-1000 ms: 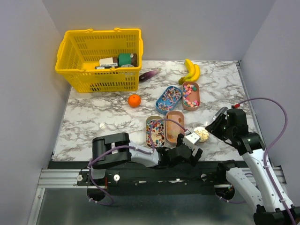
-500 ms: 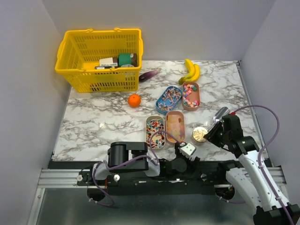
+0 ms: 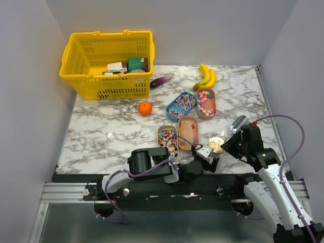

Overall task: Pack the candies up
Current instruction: Screw the bottle lid onto the packing bottle.

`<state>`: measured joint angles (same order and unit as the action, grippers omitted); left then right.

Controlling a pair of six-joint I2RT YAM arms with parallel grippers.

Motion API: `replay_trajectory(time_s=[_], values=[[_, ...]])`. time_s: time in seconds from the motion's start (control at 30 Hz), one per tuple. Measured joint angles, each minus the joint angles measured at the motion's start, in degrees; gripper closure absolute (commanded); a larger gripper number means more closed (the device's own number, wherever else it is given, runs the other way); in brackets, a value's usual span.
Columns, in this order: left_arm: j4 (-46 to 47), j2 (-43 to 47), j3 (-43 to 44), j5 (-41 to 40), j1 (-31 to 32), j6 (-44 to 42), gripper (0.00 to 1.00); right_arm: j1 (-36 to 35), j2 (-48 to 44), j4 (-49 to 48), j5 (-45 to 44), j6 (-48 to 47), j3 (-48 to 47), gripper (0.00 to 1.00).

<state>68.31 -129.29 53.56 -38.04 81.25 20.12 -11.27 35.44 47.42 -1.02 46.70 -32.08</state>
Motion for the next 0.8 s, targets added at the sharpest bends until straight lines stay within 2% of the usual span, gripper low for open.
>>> replay_trajectory(time_s=[0.33,0.37,0.5,0.57,0.67,0.77,0.8], values=[[2.1,-3.76,4.83,7.06,-3.32,-4.15,0.02,0.0,3.78,-1.07,-2.78,0.66,-0.17,0.6],[2.05,-4.0,5.25,7.56,-3.54,-4.44,0.07,0.0,4.61,-1.2,-2.97,0.81,-0.33,0.6],[2.23,-5.16,6.71,9.2,-4.39,-5.75,0.16,0.0,8.37,-2.45,-4.68,0.85,-0.98,0.61],[2.64,-5.97,7.58,9.57,-4.7,-6.43,0.16,0.0,10.34,-3.39,-6.1,0.81,-1.62,0.61],[3.8,-7.1,8.59,9.68,-4.81,-7.76,0.08,0.0,13.86,-5.51,-8.15,0.37,-2.05,0.62],[4.81,-7.74,8.83,9.77,-5.03,-9.44,0.08,0.0,16.31,-7.32,-8.92,-0.2,-2.49,0.62],[4.83,-7.87,8.85,9.9,-5.03,-10.34,0.12,0.0,16.59,-7.89,-9.07,-0.26,-2.47,0.63]])
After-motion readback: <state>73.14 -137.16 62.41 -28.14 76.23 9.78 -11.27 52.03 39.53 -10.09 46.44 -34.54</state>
